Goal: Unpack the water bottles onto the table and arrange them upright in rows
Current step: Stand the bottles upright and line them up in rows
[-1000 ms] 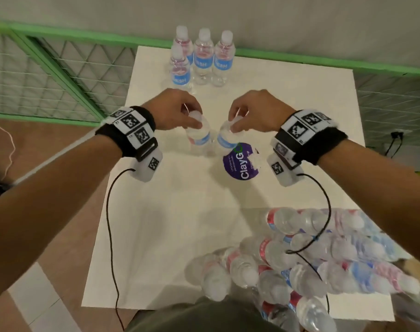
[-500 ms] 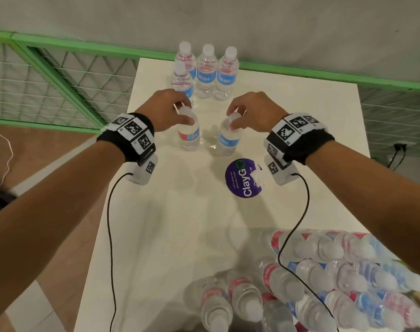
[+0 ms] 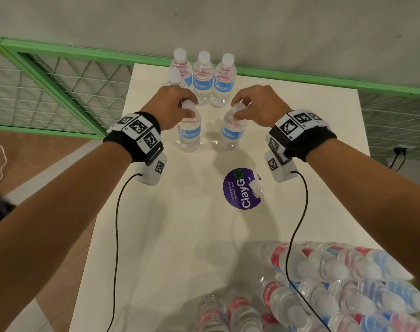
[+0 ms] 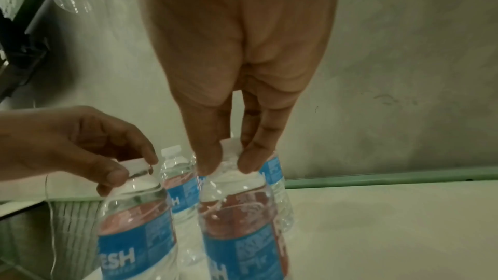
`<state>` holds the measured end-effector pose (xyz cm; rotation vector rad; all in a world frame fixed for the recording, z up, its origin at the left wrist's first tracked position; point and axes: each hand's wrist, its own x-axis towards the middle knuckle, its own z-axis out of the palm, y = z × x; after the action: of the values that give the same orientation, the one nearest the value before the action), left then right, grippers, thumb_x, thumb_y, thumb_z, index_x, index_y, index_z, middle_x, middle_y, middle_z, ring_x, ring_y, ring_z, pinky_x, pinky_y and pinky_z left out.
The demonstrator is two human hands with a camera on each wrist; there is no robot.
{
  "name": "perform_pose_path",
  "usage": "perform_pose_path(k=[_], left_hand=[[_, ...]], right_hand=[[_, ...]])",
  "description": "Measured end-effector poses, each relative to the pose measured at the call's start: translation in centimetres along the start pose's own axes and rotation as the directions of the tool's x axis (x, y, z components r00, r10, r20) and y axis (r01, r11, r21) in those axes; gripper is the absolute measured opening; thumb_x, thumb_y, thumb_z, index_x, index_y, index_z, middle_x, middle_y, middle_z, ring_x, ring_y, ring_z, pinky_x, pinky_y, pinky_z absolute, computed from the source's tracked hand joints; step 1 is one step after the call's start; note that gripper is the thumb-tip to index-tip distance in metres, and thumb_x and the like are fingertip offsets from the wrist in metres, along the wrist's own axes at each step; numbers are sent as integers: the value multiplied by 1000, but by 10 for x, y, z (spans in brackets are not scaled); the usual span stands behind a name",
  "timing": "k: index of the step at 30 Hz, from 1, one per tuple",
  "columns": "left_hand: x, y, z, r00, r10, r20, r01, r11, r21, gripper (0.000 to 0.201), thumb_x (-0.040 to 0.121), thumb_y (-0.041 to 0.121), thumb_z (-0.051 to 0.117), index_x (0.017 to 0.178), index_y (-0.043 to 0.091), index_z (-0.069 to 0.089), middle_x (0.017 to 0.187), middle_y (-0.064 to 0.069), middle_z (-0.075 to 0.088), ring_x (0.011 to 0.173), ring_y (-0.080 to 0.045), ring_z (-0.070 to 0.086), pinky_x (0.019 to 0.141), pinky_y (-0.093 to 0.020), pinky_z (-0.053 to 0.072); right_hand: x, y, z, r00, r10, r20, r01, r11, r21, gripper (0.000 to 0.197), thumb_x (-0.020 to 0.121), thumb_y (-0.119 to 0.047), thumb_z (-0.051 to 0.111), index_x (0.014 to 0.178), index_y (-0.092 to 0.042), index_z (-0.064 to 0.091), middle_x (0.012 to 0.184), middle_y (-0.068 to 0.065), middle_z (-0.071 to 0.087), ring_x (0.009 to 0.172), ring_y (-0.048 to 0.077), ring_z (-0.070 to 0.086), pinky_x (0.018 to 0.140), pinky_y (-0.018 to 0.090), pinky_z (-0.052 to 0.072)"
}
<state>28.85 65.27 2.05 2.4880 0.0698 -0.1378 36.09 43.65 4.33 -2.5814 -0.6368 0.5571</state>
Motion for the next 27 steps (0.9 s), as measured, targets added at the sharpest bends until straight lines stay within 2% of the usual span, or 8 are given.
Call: perform_pose_path(k=[4,9,13,15,19,22,25,27], left_hand=[[21,-1,-5,999,-43,-32,43,999,-14,32,80,15,69,111,16,65,101,-2,59,87,-16,51,81,-23,37],[38,3,-7,997,-67,-33,65,996,-54,30,78,15,71,107,21,66,95,2,59,82,-14,51,77,-19,37],[45,3,-5,998,-56,-16,55,995,-83,31,75,22,74,105,22,66,100,1,62,81,-14,51,77,-20,37],[48,6,-3,999,-49,-23,47,996,-71,32,74,26,75,104,19,66,97,2,61,80,-14,50,75,-20,36],[50,13,1,999,-6,-41,5,999,-38,28,78,20,71,105,13,66,91,2,57,80,-13,48,75,-19,33],[54,16,3,999,15,-41,-15,1000,-11,26,80,18,68,106,11,66,91,0,56,82,-12,47,78,-22,34],[63,19,1,999,24,-32,-24,1000,-6,25,82,15,66,106,8,66,89,1,55,83,-13,48,78,-23,34],[69,21,-2,999,32,-21,-32,999,15,25,82,14,66,106,8,66,88,0,54,82,-13,47,77,-23,34]], right_hand=[[16,6,-18,1000,20,3,-20,1000,-21,33,75,-11,73,108,-15,70,101,5,66,90,20,59,75,25,40],[30,18,-25,999,52,10,-53,998,25,37,75,-15,75,111,-20,65,98,-2,59,85,15,55,77,26,42],[34,23,-21,999,45,-16,-45,999,29,36,73,-21,77,107,-16,66,93,1,59,82,17,55,61,18,40],[37,24,-22,999,39,-30,-39,999,12,33,72,-19,77,104,-14,68,91,2,61,79,17,55,57,15,37],[43,24,-28,999,42,-27,-42,999,-22,34,71,-14,77,105,-12,70,85,2,59,71,15,53,53,15,34],[49,26,-34,998,46,-33,-48,998,-43,36,71,-16,78,106,-13,71,85,3,58,78,17,53,55,17,36],[58,29,-39,995,69,-73,-73,996,-58,35,71,-17,78,106,-13,71,87,2,57,81,16,53,68,23,38],[66,32,-42,990,86,-110,-92,995,-46,36,70,-16,79,105,-11,72,87,3,57,82,16,53,72,23,37]])
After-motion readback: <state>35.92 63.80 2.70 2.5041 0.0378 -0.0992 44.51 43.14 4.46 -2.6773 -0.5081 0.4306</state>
